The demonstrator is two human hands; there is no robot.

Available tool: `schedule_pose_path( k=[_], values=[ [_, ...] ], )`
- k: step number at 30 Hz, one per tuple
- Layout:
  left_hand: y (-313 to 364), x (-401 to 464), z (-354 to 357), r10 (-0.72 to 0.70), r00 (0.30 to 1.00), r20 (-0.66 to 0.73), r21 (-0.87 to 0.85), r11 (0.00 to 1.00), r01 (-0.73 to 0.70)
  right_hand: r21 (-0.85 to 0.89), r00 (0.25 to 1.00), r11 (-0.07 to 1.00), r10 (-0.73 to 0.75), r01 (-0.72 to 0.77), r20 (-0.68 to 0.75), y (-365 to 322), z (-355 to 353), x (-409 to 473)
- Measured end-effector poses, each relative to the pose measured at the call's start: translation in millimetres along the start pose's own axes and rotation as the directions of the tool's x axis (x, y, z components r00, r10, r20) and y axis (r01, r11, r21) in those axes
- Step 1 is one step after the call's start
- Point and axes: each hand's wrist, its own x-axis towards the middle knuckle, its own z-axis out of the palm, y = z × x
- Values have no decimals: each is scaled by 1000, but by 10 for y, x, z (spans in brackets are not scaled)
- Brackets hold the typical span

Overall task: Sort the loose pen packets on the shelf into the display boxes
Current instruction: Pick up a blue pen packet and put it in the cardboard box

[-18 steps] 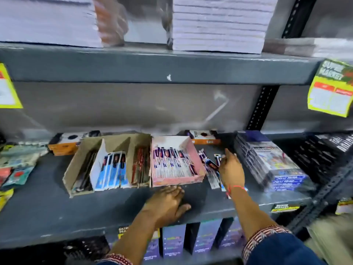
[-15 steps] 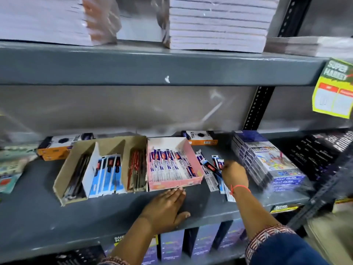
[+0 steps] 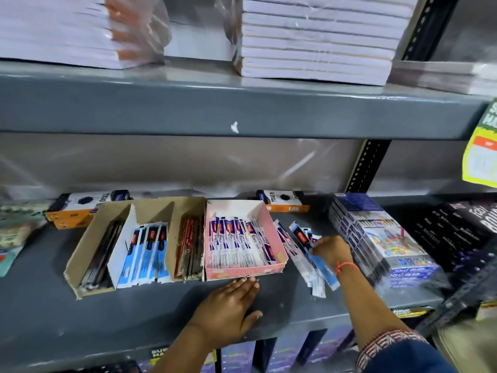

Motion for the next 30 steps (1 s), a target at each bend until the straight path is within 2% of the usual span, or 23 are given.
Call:
schedule_pose_path(
  k=[2, 3, 5, 7, 12, 16, 24, 30],
  values=[
    [-2, -13, 22, 8, 998, -69, 30, 1000, -6, 311, 1000, 950, -2, 9, -23, 7, -64, -57],
    [-9, -22, 32, 34, 990, -139, 77, 997, -23, 467, 1000, 884, -9, 12, -7, 7, -95, -106],
    [24, -35, -5, 39, 988, -147, 58, 998, -31, 698, 997, 716, -47, -8, 59, 6, -129, -234],
    [53, -45, -18, 32, 991, -126, 37, 999, -28, 811, 988, 585, -109, -22, 105, -14, -134, -375],
    [64, -36, -13, 102, 973, -208, 63, 994, -91, 928, 957, 372, -273, 15, 94, -41, 49, -653],
    [85, -46, -31, 117, 972, -206, 147, 985, -87, 919, 948, 392, -306, 44, 85, -51, 155, -744],
    [103, -38, -52, 110, 975, -193, 175, 982, -76, 905, 939, 419, -333, 67, 85, -97, 153, -777],
    [97, -138, -93, 0, 984, -179, 133, 991, 24, 867, 897, 498, -399, 38, 190, -395, 289, -880]
  ],
)
